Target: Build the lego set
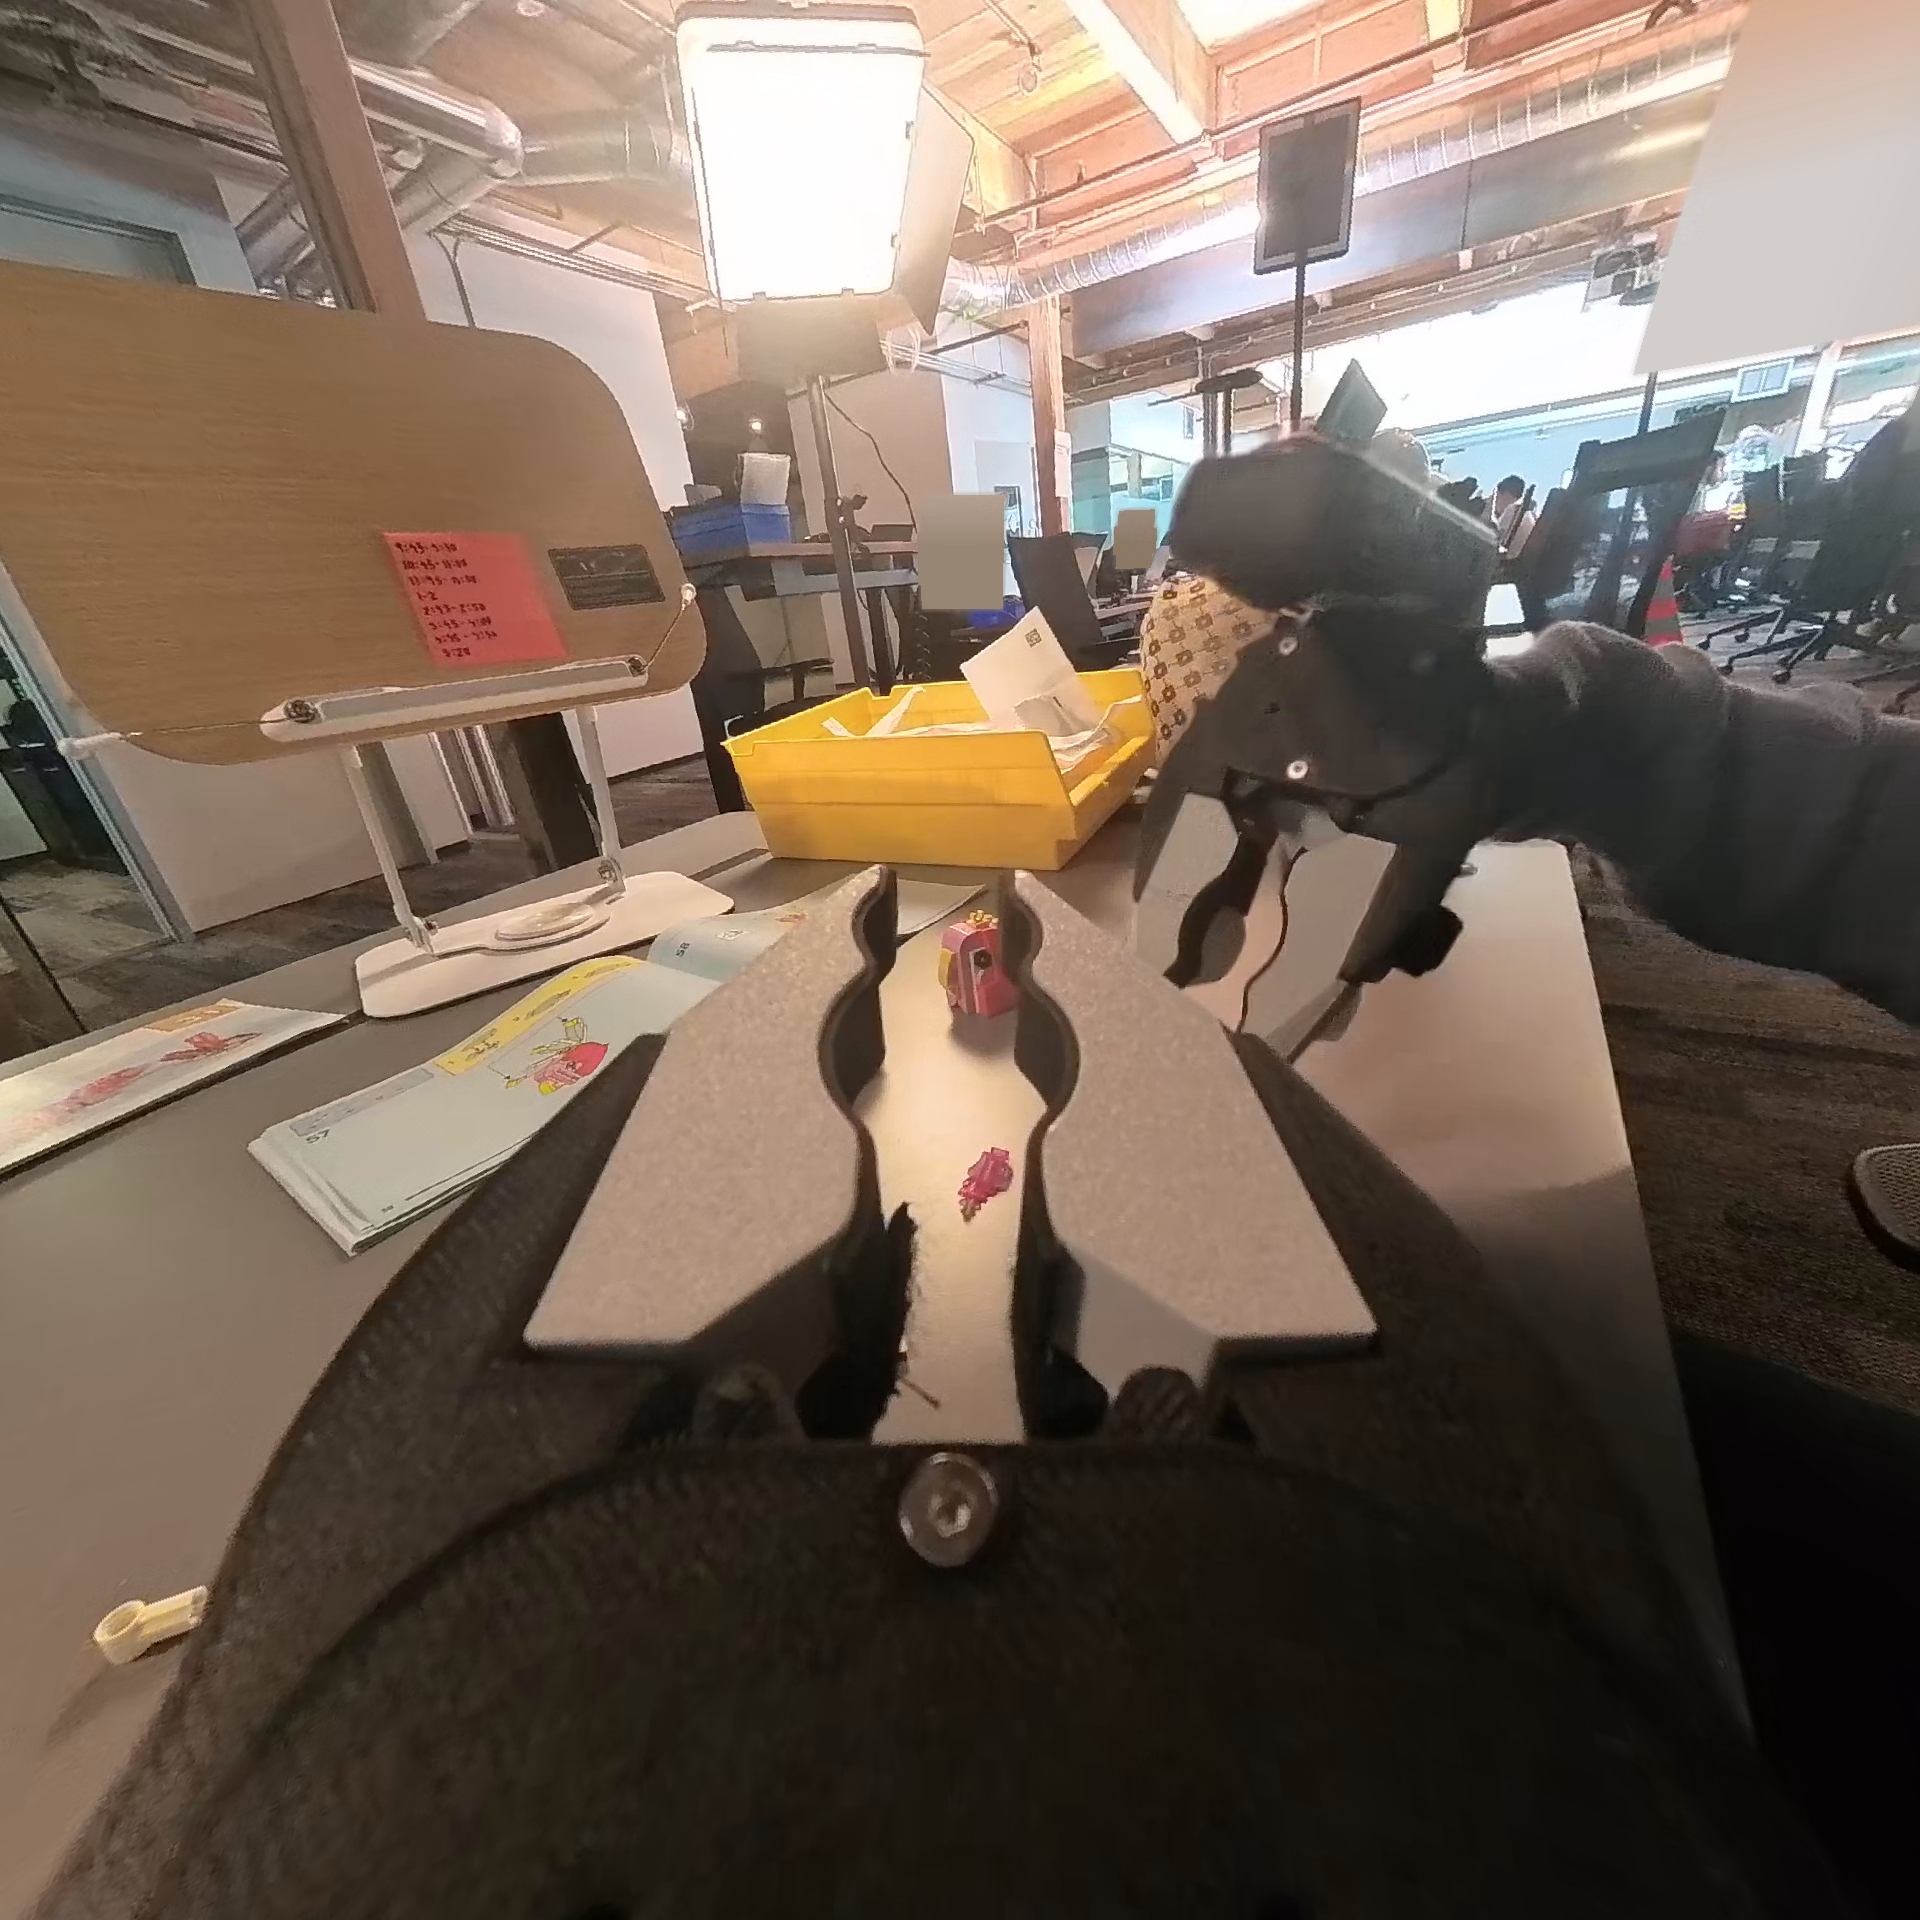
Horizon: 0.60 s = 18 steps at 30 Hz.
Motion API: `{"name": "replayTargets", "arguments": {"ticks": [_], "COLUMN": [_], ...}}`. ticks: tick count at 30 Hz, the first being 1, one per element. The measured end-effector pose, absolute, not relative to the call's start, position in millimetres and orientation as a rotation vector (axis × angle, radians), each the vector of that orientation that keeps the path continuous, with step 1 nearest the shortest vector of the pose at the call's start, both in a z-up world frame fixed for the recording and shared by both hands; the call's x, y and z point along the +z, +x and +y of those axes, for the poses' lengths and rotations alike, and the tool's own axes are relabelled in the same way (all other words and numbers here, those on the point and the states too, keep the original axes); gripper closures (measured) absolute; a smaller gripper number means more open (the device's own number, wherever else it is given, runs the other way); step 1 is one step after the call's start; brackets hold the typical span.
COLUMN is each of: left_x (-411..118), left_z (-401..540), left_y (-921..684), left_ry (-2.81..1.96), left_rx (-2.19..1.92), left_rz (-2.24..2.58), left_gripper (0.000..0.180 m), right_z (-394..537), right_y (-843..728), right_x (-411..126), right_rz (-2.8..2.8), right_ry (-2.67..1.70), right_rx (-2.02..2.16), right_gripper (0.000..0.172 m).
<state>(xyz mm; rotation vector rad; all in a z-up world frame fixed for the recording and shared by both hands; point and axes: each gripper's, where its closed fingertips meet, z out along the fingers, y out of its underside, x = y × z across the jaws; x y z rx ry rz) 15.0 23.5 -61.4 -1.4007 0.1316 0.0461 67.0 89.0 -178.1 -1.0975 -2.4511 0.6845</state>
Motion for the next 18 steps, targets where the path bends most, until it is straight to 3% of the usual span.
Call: {"name": "replayTargets", "arguments": {"ticks": [18], "left_x": [-61], "left_z": [24], "left_y": [15], "left_ry": [-1.397], "left_rx": [0.047], "left_rz": [0.132], "left_gripper": [0.163], "right_z": [89], "right_y": [69], "right_x": [-195], "right_rz": [-2.443], "right_ry": [-1.230], "right_rx": [0.827], "right_gripper": [0.145]}}
